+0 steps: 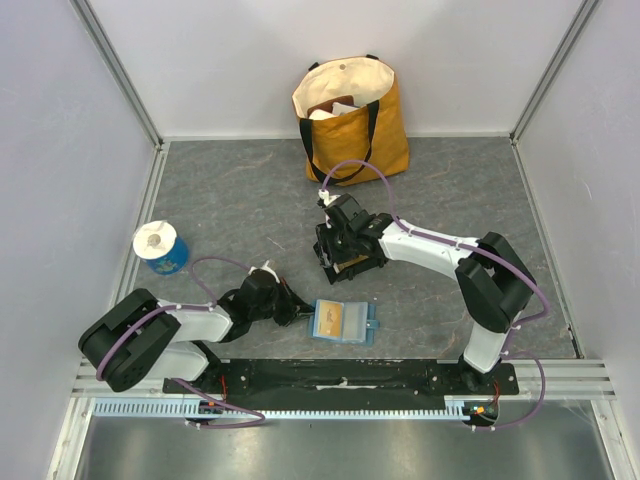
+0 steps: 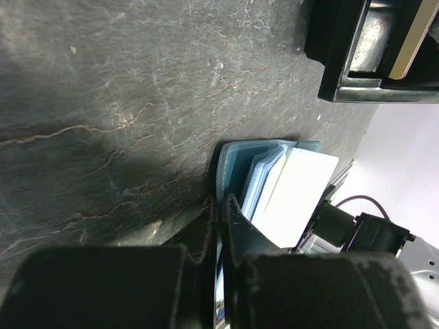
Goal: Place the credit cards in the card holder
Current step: Pick up the credit card from the storage box.
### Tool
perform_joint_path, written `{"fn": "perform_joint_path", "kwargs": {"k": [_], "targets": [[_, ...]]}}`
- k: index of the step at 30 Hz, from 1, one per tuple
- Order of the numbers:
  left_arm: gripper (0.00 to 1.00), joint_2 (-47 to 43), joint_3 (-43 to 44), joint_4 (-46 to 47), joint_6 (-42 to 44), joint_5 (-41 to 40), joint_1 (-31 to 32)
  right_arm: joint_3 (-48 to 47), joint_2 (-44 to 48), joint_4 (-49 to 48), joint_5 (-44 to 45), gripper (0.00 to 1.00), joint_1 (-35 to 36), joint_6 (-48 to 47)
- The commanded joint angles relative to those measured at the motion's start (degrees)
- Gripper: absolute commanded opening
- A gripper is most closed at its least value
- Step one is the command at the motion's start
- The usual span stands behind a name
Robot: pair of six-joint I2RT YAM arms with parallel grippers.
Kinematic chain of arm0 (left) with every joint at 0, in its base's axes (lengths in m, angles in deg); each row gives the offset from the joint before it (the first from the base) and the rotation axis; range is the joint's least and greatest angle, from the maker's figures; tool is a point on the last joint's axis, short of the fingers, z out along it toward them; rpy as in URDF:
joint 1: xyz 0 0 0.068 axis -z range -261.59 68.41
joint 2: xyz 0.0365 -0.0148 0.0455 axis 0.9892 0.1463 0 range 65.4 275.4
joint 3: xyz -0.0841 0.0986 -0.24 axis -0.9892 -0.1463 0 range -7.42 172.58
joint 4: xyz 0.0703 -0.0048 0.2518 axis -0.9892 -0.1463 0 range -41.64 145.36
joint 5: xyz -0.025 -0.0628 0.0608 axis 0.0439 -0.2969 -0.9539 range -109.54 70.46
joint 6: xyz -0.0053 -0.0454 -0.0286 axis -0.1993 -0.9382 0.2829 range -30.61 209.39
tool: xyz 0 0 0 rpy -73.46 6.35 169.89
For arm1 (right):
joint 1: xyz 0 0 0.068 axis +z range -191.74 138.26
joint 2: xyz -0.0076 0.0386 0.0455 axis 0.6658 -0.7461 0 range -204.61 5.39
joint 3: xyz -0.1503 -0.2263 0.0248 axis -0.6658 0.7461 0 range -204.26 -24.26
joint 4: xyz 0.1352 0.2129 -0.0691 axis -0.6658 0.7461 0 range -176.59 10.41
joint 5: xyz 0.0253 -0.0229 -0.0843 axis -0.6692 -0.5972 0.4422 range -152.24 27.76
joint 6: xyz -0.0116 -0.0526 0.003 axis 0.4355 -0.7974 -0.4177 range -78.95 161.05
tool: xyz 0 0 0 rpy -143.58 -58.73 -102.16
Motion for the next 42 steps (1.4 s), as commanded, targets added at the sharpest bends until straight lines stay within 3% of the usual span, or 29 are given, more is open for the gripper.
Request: {"fn": "perform_joint_path", "kwargs": {"k": [1, 11, 20, 32, 42], "targets": [[0.02, 1.31, -0.9, -6.25, 3.86, -1.75, -0.01, -1.53, 2.48, -1.68, -2.1, 0.49, 0.36, 0.88], [0.02, 1.05, -0.9, -6.34, 3.87, -1.57, 0.16, -2.14, -0.15, -1.24, 2.3, 0.63, 0.36, -1.14], [0.02, 1.14, -0.72, -6.34, 3.86, -1.4, 0.07, -1.96, -1.65, -3.35, -3.85, 0.64, 0.27, 0.0], [0.02, 1.66, -0.2, -6.34, 4.13, -1.13, -0.01, -2.05, 1.07, -3.96, -5.61, 0.57, -0.17, 1.41], [0.02, 2.37, -0.02, -5.98, 4.22, -0.87, -0.01, -1.7, 0.72, -4.05, -6.14, 0.42, -0.26, 1.68]]}}
